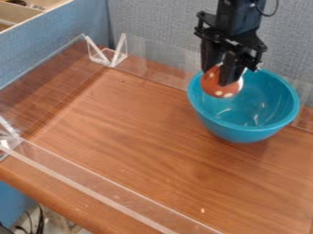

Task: Put the mushroom in the blue bowl

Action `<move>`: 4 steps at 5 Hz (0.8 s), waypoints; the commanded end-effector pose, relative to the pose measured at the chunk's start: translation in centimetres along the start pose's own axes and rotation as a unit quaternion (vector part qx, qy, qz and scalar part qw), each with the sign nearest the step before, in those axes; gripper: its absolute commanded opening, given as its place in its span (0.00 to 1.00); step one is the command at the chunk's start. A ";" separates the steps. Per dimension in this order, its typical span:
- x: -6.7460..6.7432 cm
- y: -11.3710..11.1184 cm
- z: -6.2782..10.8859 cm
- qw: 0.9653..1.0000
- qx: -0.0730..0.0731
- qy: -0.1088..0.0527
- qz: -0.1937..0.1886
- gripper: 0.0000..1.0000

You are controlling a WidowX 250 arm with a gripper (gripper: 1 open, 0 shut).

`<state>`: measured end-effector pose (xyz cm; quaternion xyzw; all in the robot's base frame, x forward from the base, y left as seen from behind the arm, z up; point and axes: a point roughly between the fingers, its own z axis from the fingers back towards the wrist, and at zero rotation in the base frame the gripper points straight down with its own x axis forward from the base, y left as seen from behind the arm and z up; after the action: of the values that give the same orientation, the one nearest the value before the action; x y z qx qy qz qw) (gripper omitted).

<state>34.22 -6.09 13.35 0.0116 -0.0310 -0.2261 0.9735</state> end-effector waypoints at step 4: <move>1.4 0.6 1.0 1.000 0.007 -0.028 -0.001 0.00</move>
<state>34.88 -6.19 12.42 0.0107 -0.0264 -0.2276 0.9733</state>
